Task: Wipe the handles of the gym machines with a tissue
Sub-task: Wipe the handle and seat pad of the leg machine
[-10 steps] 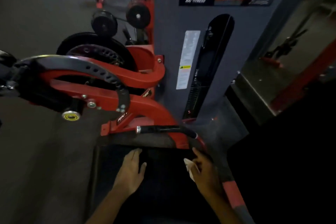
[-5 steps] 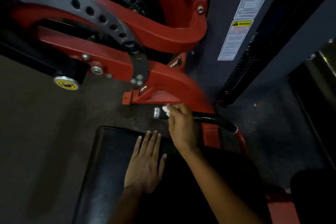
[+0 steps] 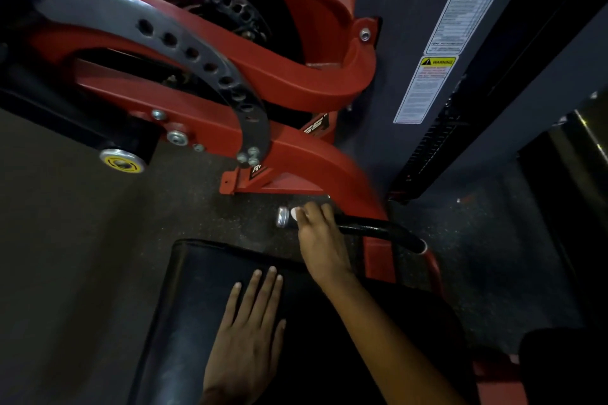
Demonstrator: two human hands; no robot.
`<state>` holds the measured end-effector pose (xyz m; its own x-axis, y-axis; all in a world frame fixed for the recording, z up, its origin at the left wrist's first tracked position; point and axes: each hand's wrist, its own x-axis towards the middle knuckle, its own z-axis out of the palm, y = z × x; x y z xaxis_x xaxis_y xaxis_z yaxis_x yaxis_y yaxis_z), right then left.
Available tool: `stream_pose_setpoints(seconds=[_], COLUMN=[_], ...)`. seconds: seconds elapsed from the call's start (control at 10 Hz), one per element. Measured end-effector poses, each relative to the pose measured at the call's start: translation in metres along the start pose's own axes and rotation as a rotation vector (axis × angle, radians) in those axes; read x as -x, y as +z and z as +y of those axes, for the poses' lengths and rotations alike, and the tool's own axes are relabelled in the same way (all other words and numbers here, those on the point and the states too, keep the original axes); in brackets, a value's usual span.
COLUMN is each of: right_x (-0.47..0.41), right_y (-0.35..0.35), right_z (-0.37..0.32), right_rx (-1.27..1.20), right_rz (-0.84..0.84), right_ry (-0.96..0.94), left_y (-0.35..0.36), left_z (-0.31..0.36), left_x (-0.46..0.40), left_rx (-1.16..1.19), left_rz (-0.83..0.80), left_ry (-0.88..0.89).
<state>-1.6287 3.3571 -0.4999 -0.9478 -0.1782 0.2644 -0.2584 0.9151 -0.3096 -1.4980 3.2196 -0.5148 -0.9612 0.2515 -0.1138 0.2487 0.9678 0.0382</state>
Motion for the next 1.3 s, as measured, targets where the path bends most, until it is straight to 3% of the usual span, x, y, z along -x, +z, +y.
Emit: stream_pose_setpoints(seconds=[0.2,0.6,0.7,1.1,1.3], right_x=[0.008,0.025,0.034,0.034,0.032], right_y=[-0.007,-0.002,-0.009,-0.012,-0.007], right_z=[0.02,0.075,0.094,0.095,0.102], right_rx=[0.145,0.094,-0.089,-0.13,-0.079], right_rz=[-0.01,-0.03,0.004,0.058,0.05], right_ry=[0.013,0.225,0.445,0.515,0.404], left_y=[0.001,0.006,0.006,0.002,0.0], left_z=[0.001,0.0,-0.002,0.0,0.003], left_x=[0.003,0.004,0.003,-0.003,-0.027], left_rx=[0.016,0.053,0.069,0.102,0.059], left_rz=[0.021,0.014,0.012,-0.026,0.015], left_ry=[0.006,0.013,0.012,0.016,0.062])
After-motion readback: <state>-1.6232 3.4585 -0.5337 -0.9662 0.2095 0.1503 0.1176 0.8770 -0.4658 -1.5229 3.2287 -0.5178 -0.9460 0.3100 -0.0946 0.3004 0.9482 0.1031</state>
